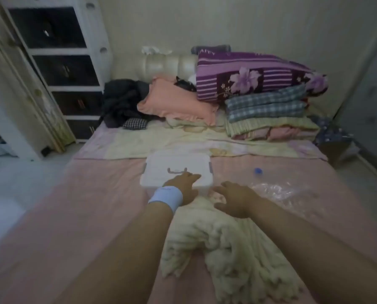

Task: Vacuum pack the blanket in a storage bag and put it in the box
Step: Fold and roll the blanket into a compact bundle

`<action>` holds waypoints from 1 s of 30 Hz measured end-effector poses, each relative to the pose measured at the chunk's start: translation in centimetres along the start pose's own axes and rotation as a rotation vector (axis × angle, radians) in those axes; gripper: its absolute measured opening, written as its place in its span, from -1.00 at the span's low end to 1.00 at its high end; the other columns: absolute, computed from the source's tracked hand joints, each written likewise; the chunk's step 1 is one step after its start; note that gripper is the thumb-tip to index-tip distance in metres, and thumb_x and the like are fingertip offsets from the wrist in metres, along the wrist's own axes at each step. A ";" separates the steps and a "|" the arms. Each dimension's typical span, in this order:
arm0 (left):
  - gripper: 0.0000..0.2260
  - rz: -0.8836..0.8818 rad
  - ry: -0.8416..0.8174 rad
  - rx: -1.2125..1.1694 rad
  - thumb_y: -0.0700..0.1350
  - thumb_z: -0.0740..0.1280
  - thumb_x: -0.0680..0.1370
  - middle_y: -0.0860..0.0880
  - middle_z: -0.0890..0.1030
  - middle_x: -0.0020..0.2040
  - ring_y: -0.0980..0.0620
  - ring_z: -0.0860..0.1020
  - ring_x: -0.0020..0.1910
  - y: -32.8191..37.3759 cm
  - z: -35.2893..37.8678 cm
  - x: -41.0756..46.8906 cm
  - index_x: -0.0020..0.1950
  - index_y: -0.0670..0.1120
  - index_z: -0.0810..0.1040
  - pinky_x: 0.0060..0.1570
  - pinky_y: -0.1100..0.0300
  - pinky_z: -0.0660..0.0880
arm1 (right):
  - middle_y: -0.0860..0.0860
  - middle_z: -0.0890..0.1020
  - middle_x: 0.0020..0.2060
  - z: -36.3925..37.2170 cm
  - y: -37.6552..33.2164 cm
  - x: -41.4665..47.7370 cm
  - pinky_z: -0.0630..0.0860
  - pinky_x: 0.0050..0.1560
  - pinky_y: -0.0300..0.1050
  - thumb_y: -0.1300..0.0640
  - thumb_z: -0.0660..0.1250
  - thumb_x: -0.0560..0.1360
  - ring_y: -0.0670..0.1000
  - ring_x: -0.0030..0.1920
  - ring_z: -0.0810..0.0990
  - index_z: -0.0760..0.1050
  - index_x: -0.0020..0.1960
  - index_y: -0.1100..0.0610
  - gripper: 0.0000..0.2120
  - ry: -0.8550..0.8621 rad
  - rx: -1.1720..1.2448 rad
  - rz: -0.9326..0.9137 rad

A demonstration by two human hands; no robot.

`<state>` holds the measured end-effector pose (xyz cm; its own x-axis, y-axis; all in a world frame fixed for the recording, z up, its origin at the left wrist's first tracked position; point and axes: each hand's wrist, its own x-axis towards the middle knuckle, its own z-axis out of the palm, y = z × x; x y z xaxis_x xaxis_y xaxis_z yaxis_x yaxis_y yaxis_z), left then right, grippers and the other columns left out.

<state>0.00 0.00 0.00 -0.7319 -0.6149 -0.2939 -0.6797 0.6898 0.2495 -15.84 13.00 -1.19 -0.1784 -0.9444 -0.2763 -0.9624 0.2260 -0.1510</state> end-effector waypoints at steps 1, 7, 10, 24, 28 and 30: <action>-0.48 -0.012 -0.038 0.004 0.04 0.15 0.64 0.02 0.10 0.57 -0.14 0.25 0.48 -0.4 1.5 0.5 0.57 0.13 0.06 0.36 -0.11 0.34 | 0.05 0.22 0.56 1.5 0.0 0.9 0.31 0.41 0.09 -0.21 0.19 0.61 0.15 0.49 0.30 0.15 0.60 -0.08 -0.38 -0.020 -0.012 -0.008; -0.50 -0.088 -0.187 -0.006 0.05 0.22 0.61 -0.03 0.22 0.52 -0.12 0.31 0.44 -6.0 12.6 5.1 0.54 0.09 0.18 0.35 -0.04 0.34 | 0.08 0.38 0.38 12.8 -0.7 7.8 0.40 0.25 0.02 0.05 0.29 0.59 0.15 0.35 0.39 0.29 0.54 -0.01 -0.47 -0.057 -0.063 -0.121; -0.48 -0.128 -0.256 -0.047 0.08 0.27 0.57 -0.01 0.27 0.48 -0.11 0.36 0.39 -8.5 17.5 7.2 0.51 0.10 0.23 0.31 -0.02 0.37 | 0.10 0.26 0.45 17.9 -1.1 10.9 0.28 0.34 0.16 -0.10 0.34 0.53 0.18 0.44 0.27 0.17 0.56 -0.04 -0.33 -0.123 -0.146 -0.064; -0.46 -0.134 -0.225 0.054 -0.08 0.21 0.59 -0.15 0.26 0.42 -0.20 0.30 0.37 -12.4 27.0 12.8 0.54 0.11 0.11 0.23 -0.03 0.36 | 0.11 0.51 0.20 25.0 3.0 16.5 0.53 0.03 0.04 -0.04 0.35 0.49 0.15 0.16 0.52 0.21 0.53 0.03 -0.34 -0.053 -0.123 -0.018; -0.57 -0.058 -0.437 0.102 -0.04 0.30 0.57 -0.16 0.44 0.40 -0.14 0.44 0.35 -16.0 18.4 12.3 0.44 -0.06 0.40 0.30 0.07 0.35 | -0.02 0.63 0.12 19.6 -0.4 17.2 0.50 0.08 0.00 -0.16 0.22 0.40 0.10 0.11 0.60 0.46 0.26 -0.03 -0.54 -0.044 0.156 -0.166; -0.60 -0.092 -0.393 0.196 -0.06 0.35 0.53 -0.16 0.52 0.33 -0.16 0.50 0.28 -17.7 14.2 12.2 0.36 -0.07 0.49 0.25 0.04 0.41 | -0.03 0.61 0.20 18.2 -2.3 17.8 0.47 0.16 -0.03 -0.15 0.27 0.46 0.07 0.16 0.58 0.44 0.32 -0.01 -0.53 -0.037 0.190 -0.227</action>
<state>3.84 -14.25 -21.12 -0.5689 -0.5107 -0.6447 -0.6908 0.7220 0.0377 -13.06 0.03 -23.07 0.0480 -0.9672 -0.2493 -0.9205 0.0541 -0.3871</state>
